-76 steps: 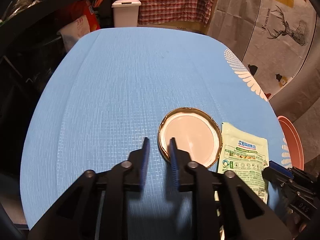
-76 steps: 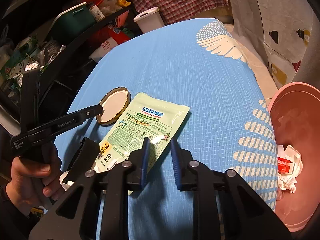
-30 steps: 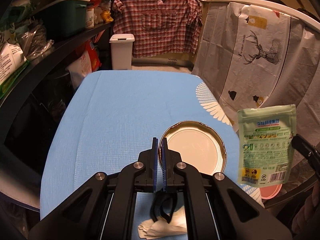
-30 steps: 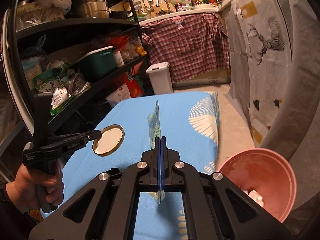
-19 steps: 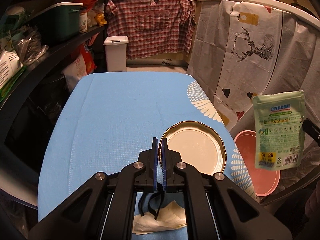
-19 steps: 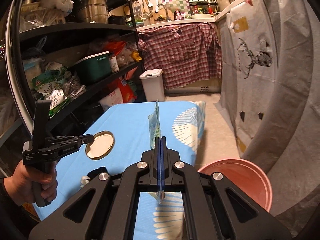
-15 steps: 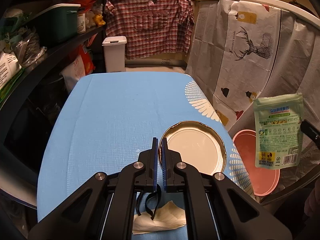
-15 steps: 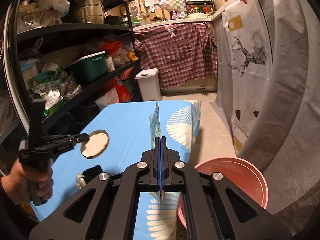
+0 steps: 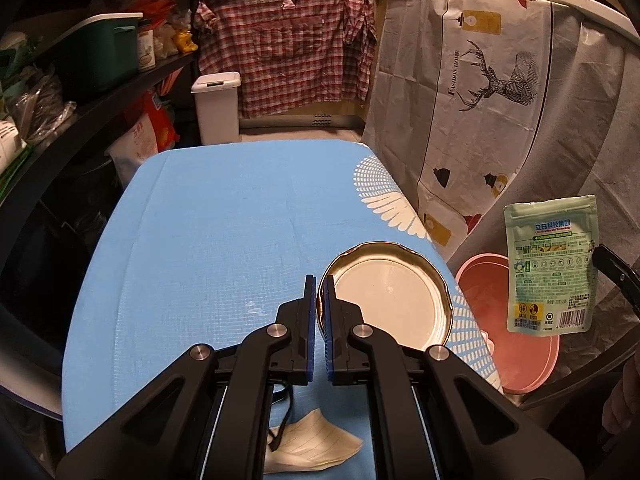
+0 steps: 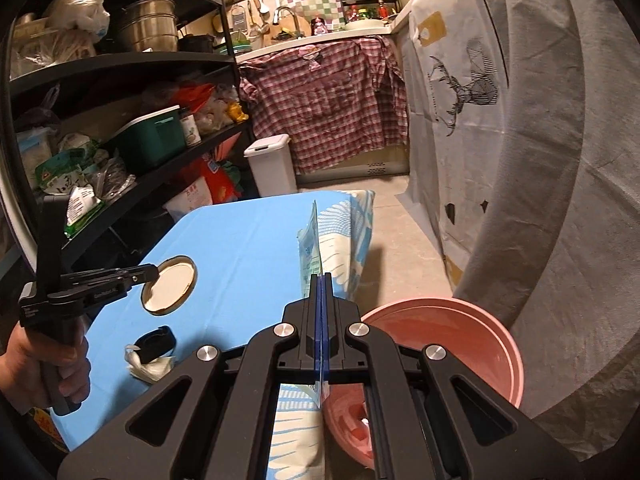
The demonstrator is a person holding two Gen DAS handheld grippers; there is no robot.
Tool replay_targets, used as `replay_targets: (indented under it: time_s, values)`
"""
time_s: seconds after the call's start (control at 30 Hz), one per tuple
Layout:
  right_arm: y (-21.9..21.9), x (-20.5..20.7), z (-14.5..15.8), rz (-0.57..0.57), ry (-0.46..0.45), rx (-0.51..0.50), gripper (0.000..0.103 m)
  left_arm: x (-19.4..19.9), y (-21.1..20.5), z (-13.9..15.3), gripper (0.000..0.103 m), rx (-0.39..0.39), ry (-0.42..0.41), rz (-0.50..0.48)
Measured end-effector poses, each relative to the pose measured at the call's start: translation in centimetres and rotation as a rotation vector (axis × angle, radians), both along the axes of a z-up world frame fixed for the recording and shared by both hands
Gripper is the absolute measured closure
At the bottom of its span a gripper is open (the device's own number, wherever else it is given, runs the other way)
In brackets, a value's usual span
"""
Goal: Collect trash
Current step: 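Lift the jar lid and green packet and carry both over the pink bin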
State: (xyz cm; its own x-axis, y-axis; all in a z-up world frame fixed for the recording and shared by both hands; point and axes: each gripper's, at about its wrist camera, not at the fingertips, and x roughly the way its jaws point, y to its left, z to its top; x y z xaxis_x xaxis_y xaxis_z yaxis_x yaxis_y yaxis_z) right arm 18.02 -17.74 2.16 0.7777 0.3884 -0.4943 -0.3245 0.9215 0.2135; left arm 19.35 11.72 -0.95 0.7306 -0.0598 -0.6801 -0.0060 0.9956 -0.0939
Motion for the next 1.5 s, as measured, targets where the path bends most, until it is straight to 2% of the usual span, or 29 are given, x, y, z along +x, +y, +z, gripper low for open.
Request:
replay_targets:
  time_s: [1.03,1.5]
  values:
    - [-5.2,1.6,-1.0,-0.19,0.028,-0.041,0.103,2.4,-7.9,-0.3,0.099,0.012,-0.012,-0.118]
    - [-7.0,2.5,-2.0,-0.264,0.087,-0.04,0.103,3.9,-13.8,-2.1,0.099,0.029,0.013,-0.228]
